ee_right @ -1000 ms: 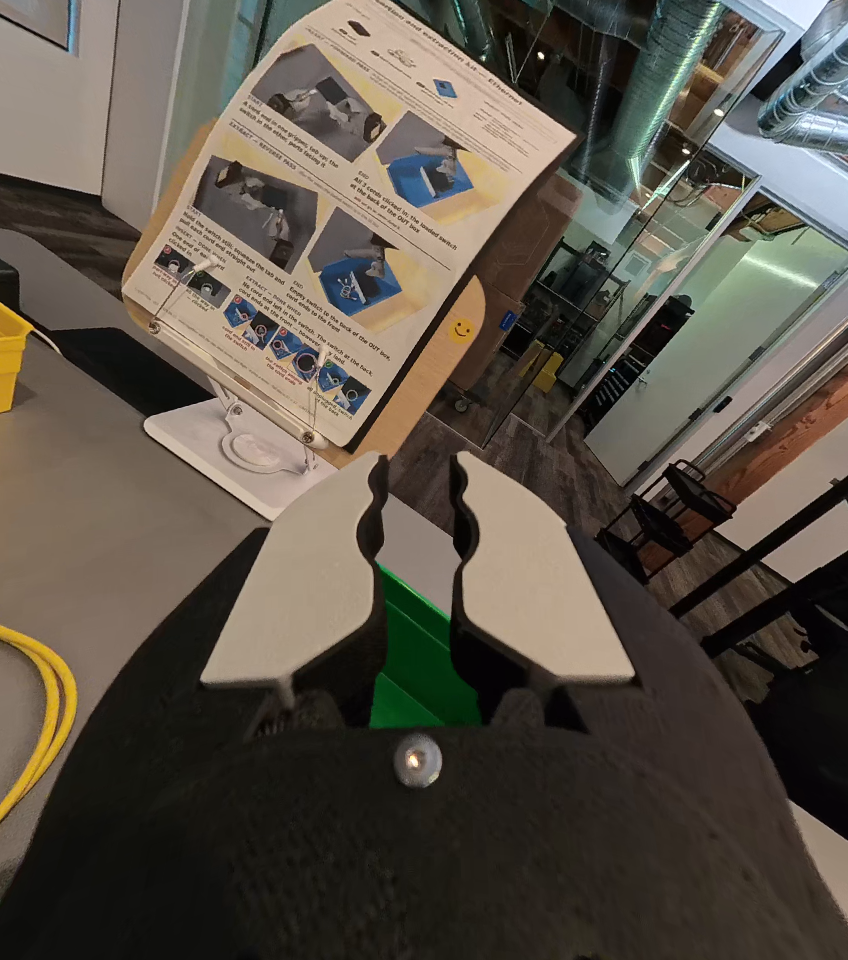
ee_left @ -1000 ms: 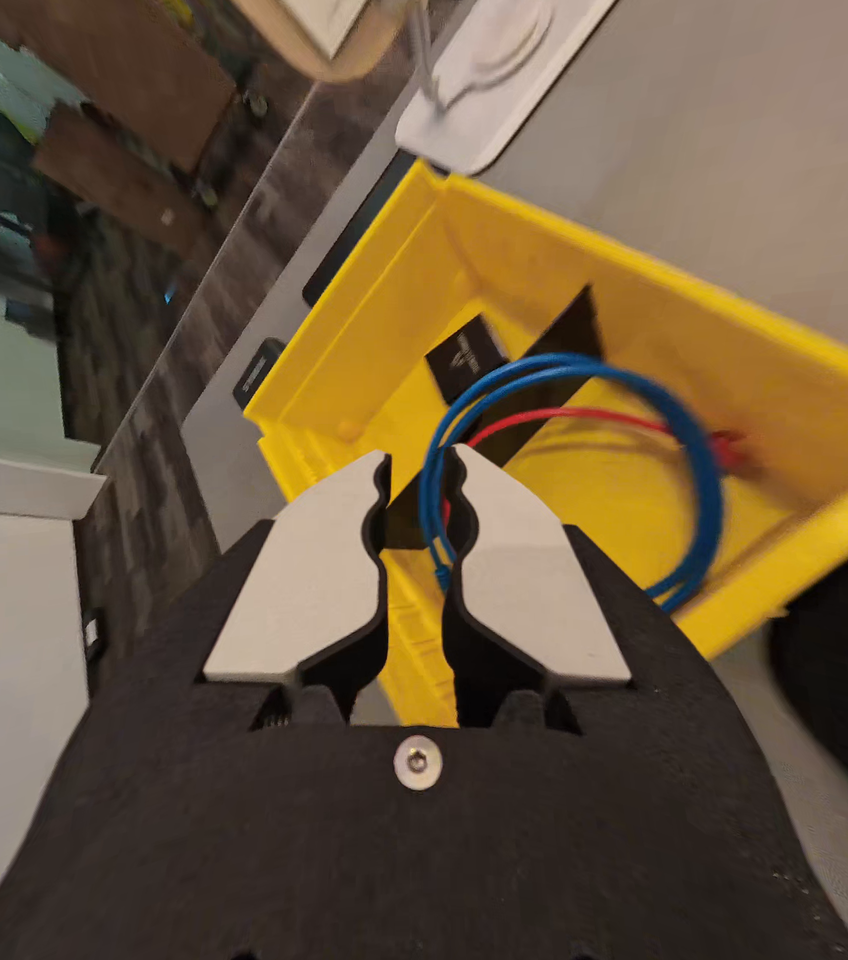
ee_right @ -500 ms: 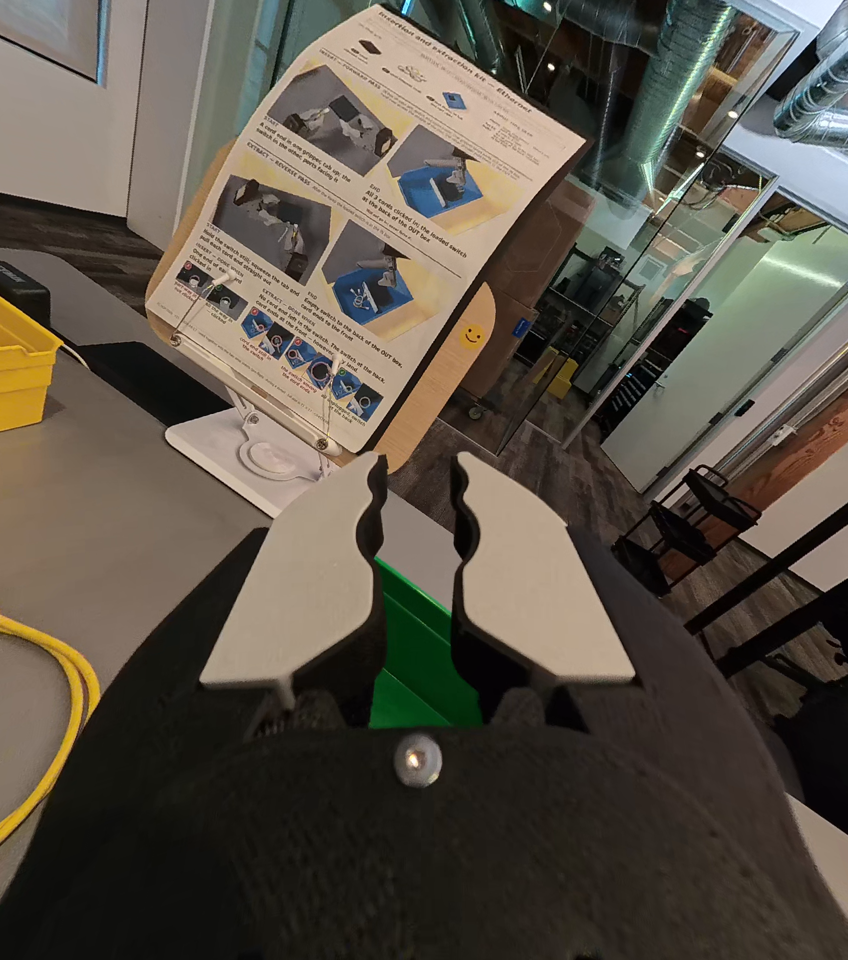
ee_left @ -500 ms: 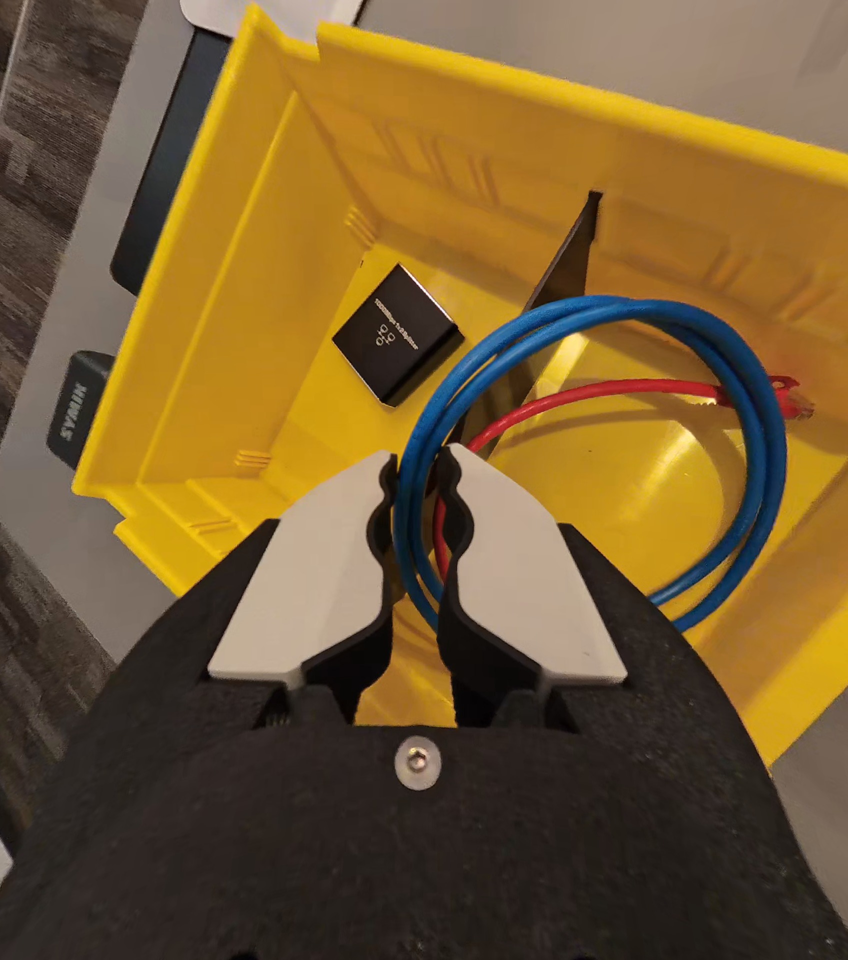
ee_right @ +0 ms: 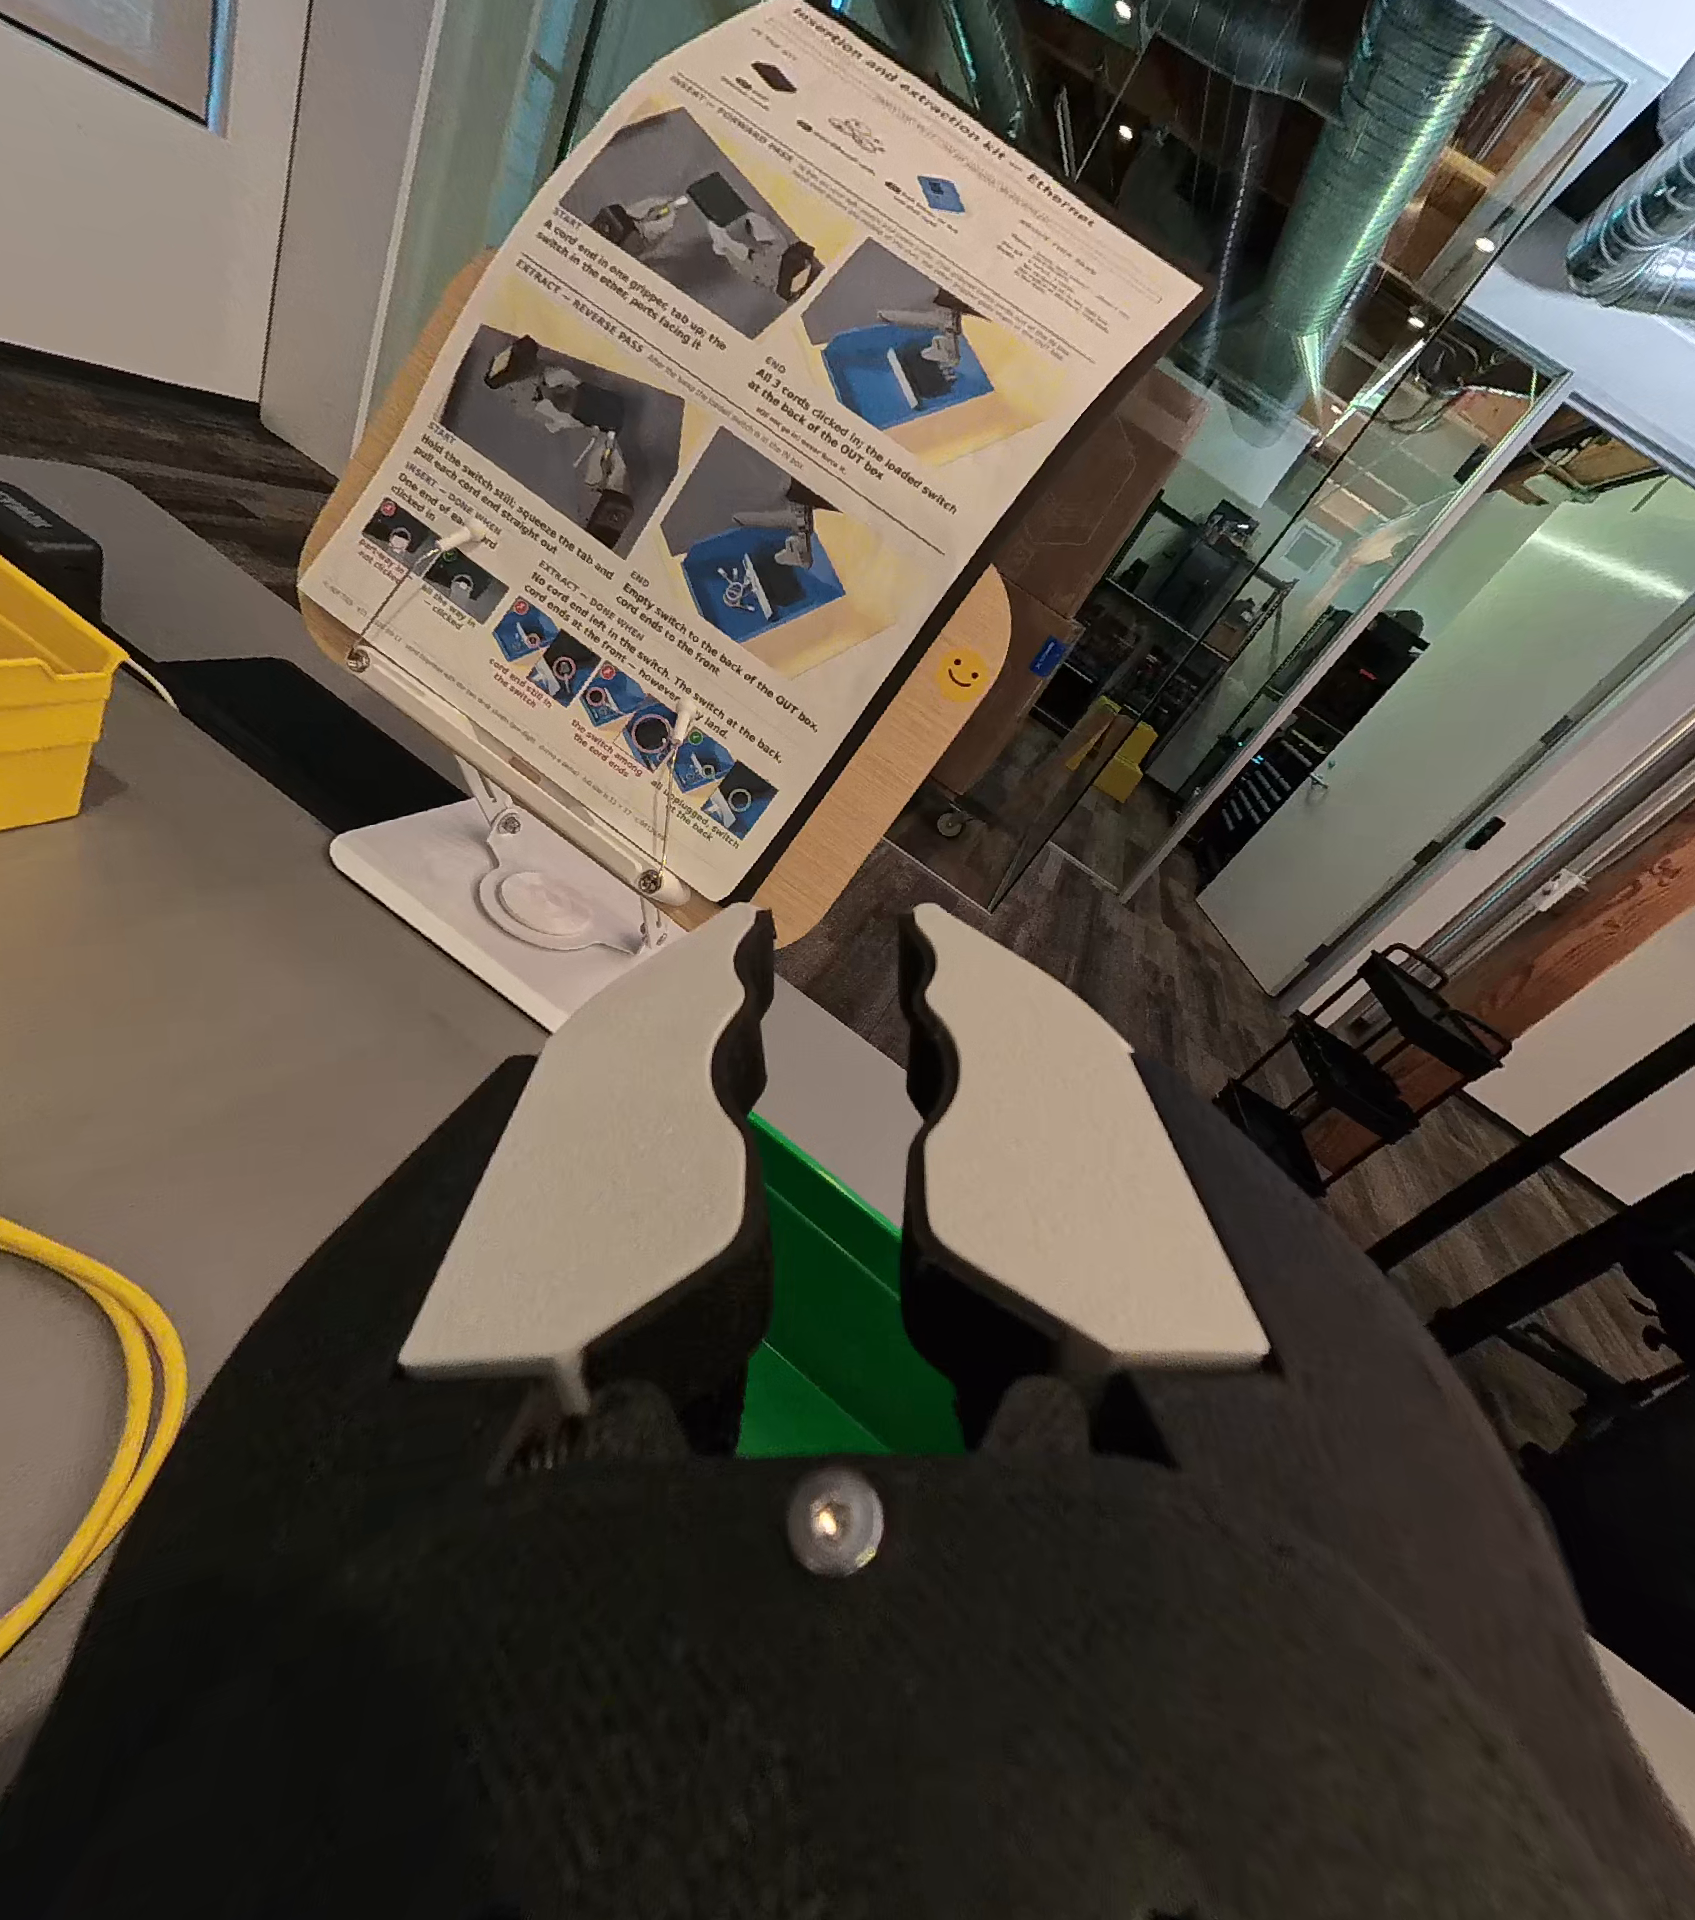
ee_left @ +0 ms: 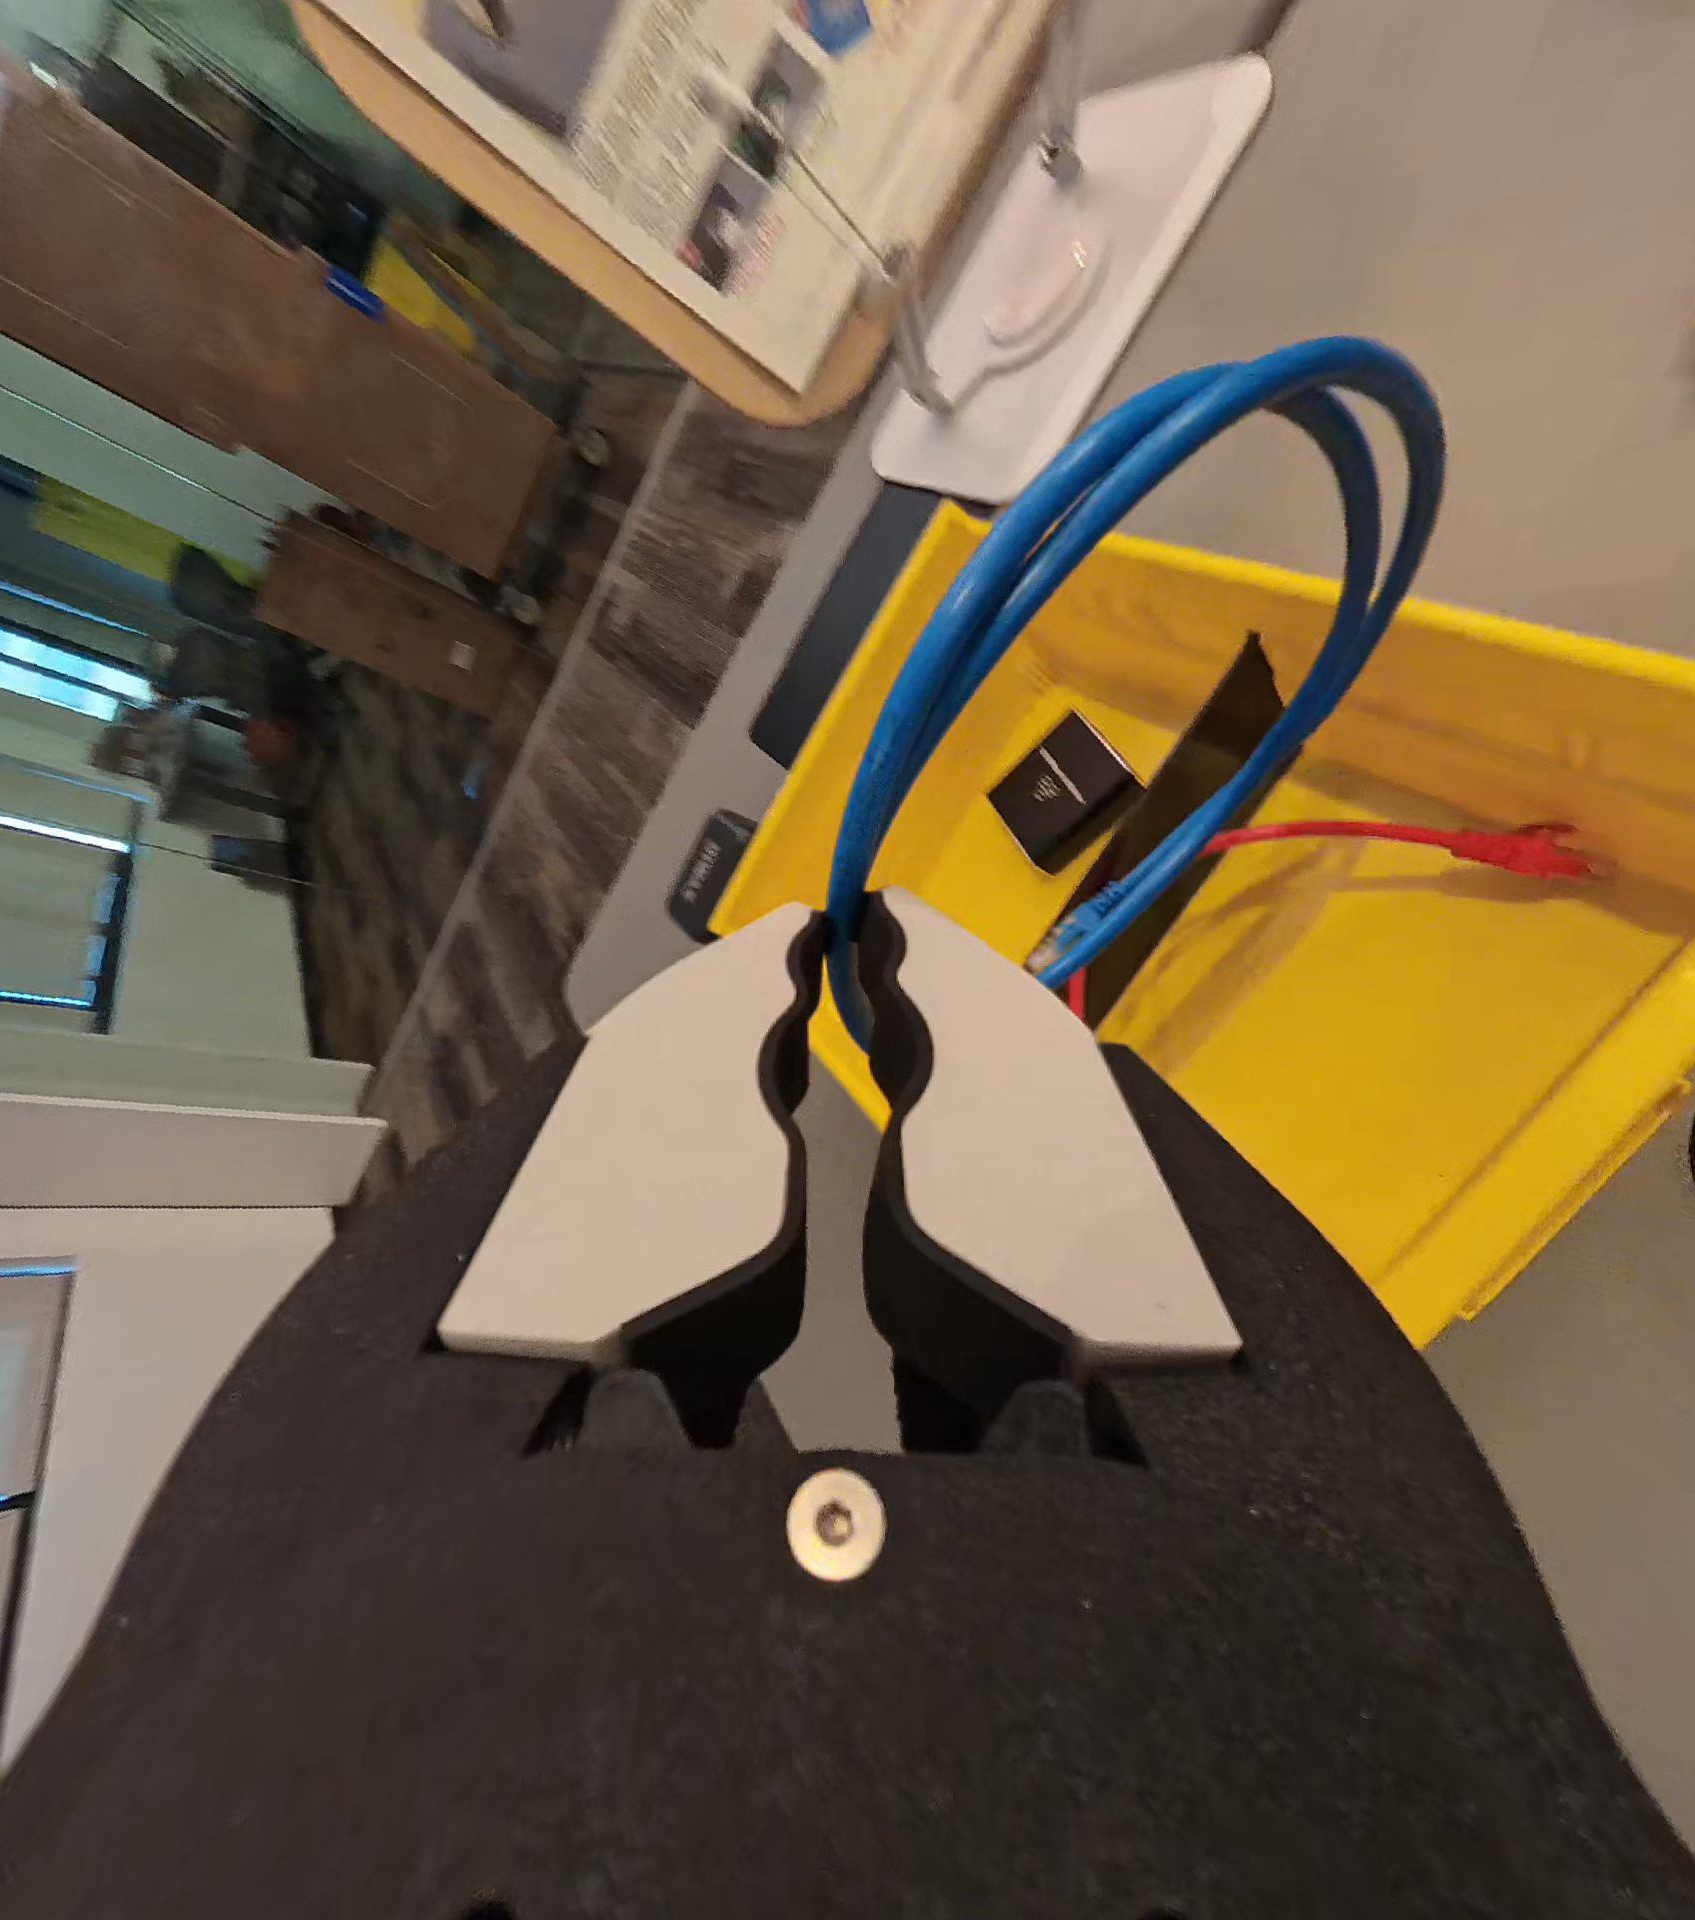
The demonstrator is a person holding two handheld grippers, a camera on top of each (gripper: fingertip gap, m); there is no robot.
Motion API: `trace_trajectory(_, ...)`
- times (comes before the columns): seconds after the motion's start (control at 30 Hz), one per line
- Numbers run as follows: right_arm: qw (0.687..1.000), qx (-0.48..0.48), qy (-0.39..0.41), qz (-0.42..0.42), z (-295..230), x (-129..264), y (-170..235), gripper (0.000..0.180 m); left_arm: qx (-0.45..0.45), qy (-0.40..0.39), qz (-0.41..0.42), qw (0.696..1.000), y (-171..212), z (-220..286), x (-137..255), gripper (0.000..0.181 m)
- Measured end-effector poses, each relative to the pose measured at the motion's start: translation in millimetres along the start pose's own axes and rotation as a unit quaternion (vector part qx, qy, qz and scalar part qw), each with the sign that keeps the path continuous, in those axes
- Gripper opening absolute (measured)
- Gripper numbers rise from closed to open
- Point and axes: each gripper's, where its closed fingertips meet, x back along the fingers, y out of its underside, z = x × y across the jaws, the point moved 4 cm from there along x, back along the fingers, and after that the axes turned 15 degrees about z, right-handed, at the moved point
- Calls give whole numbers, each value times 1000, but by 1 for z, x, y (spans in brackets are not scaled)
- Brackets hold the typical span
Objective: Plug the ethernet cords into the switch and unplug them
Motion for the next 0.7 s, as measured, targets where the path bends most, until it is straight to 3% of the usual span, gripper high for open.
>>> trace_trajectory(0.2,1000,1,1,4,1,3,-3,24,-25,-60,39,997,-62,-16,40,6)
trace_trajectory(0.37,1000,1,5,7,5,7,-5,24,-64,39,95,993,-133,30,34,6)
trace_trajectory(0.53,1000,-7,13,16,11,14,-7,24,-116,165,97,975,-168,99,-13,7)
trace_trajectory(0.7,999,-21,11,25,13,14,-6,24,-140,291,45,945,-159,178,-109,6)
